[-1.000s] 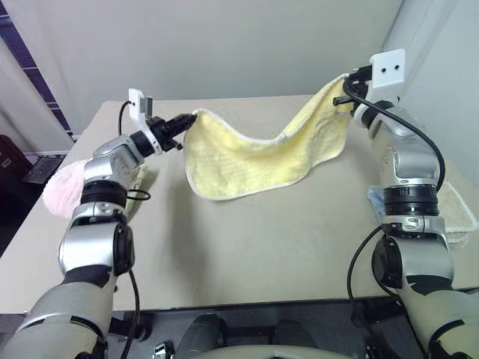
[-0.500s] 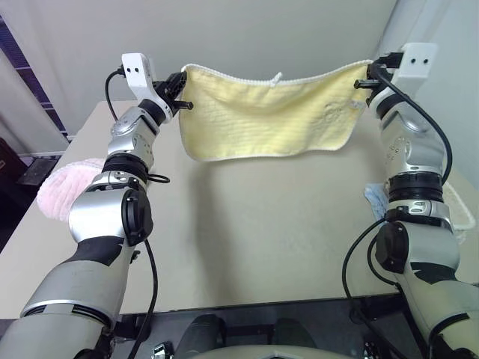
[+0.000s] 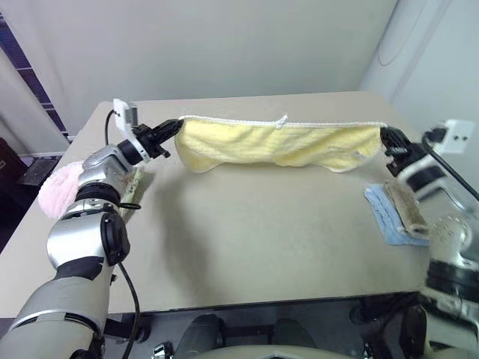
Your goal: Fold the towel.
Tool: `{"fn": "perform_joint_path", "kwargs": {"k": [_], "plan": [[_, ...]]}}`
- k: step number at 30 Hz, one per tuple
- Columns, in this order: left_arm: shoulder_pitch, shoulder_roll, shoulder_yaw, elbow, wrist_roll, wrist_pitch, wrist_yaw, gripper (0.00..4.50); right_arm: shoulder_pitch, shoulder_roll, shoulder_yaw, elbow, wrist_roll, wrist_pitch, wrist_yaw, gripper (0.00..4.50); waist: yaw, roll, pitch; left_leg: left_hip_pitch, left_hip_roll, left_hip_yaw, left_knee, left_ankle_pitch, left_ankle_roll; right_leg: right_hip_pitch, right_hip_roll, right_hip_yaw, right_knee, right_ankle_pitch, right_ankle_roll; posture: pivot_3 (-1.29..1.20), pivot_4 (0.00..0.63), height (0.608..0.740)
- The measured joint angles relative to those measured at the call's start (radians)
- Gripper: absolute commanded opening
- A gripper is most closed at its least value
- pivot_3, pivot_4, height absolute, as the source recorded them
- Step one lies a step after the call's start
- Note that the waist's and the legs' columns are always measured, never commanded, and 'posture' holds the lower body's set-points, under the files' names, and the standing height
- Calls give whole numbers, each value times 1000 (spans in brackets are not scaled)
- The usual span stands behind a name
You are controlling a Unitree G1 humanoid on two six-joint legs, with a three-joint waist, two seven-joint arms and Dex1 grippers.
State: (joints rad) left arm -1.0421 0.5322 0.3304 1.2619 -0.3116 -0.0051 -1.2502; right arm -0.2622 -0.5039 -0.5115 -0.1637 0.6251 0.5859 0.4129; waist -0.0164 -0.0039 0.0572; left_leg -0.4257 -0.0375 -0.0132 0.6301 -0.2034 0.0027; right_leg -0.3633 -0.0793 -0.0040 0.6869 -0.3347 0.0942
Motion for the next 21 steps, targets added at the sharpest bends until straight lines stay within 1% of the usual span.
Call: {"fn": "perform_joint_path", "kwargs": {"k": [5,9,10,12,14,16,17,20,21], "plan": [[111,49,-25,-97,-3,86,-180,30,256,-8,-33,-168,93,68,45,0,3,0,0,0,0,0,1,0,0,2,-1,0,0,0,0,0,0,731],[223,104,-44,-243,-27,243,-296,30,462,-12,-66,-295,163,99,91,0,3,0,0,1,0,0,1,0,0,2,-3,0,-1,0,-1,0,0,731],[244,110,-45,-280,-35,275,-308,30,486,-13,-74,-306,175,104,95,0,3,0,0,1,0,0,2,0,0,2,-3,0,-2,0,-2,0,0,731],[323,124,-62,-423,-76,357,-340,30,543,-14,-111,-326,213,108,105,0,1,0,-1,1,1,0,1,-1,-1,3,-4,1,-5,-1,-7,0,0,731],[411,144,-81,-551,-115,430,-356,30,609,-18,-148,-345,247,107,131,0,0,0,-1,1,1,0,0,-1,-2,4,-6,1,-6,0,-8,0,0,731],[500,169,-93,-668,-155,474,-360,30,703,-20,-169,-374,270,101,187,0,1,0,-1,1,1,1,0,-2,-3,3,-7,1,-7,-1,-9,0,0,731],[547,199,-110,-722,-174,502,-361,30,770,-21,-176,-391,279,97,226,0,1,0,-1,1,1,1,-1,-2,-3,3,-7,1,-7,-1,-9,0,0,731],[620,261,-136,-803,-198,548,-360,30,855,-23,-182,-409,288,83,285,0,1,0,-1,1,1,1,-1,-3,-3,3,-7,1,-9,-1,-10,0,0,731],[649,281,-152,-835,-210,550,-360,30,873,-27,-185,-420,290,76,303,0,0,2,-2,1,1,1,-3,-3,-3,4,-8,1,-13,0,-12,0,0,731]]}}
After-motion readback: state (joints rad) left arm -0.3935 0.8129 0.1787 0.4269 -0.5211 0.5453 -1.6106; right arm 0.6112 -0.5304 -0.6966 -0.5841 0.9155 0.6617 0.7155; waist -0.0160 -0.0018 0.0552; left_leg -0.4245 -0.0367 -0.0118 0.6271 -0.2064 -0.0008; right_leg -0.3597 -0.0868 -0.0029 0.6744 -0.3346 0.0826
